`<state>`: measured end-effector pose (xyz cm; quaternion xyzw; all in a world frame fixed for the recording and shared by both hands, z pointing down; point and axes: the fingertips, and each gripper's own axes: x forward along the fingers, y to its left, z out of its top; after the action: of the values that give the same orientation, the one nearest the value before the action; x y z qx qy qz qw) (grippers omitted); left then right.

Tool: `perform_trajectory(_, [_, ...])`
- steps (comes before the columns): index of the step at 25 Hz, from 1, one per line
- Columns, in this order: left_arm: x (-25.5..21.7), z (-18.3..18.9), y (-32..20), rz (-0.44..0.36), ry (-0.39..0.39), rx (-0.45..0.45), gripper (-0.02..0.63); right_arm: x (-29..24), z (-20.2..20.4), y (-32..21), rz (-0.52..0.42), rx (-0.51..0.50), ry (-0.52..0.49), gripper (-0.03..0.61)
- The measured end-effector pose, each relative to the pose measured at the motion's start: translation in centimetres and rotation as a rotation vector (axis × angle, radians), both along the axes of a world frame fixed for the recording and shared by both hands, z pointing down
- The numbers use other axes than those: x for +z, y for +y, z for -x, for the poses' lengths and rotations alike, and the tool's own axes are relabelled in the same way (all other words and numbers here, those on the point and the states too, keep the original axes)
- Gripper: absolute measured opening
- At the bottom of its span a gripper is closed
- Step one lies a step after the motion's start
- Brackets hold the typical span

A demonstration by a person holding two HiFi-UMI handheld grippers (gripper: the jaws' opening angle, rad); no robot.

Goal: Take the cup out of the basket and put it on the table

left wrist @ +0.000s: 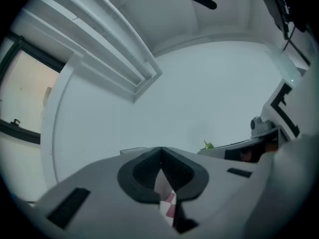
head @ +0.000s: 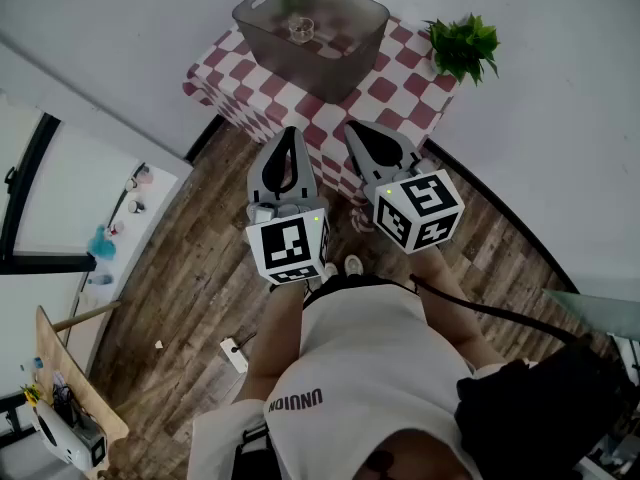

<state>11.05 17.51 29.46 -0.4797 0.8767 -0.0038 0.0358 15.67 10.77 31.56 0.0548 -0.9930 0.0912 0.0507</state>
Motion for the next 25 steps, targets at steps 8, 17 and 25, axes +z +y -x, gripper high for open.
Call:
perform_trajectory(8, [0.2, 1.3, -1.1, -0.001, 0.005, -0.001, 0.012, 0.3, 1.5, -1.1, -0.004, -0.004, 0.01, 0.015])
perform_trajectory(17, [-0.3, 4.1, -0.7, -0.01, 0.019, -0.008, 0.012, -0.9, 3.8, -2.1, -0.008, 0.021, -0.028, 0.017])
perform_trajectory(25, [-0.1, 6.9, -1.0, -0.047, 0.051, 0.0, 0.012, -2.3, 5.9, -3.8, -0.051, 0.061, -0.071, 0.017])
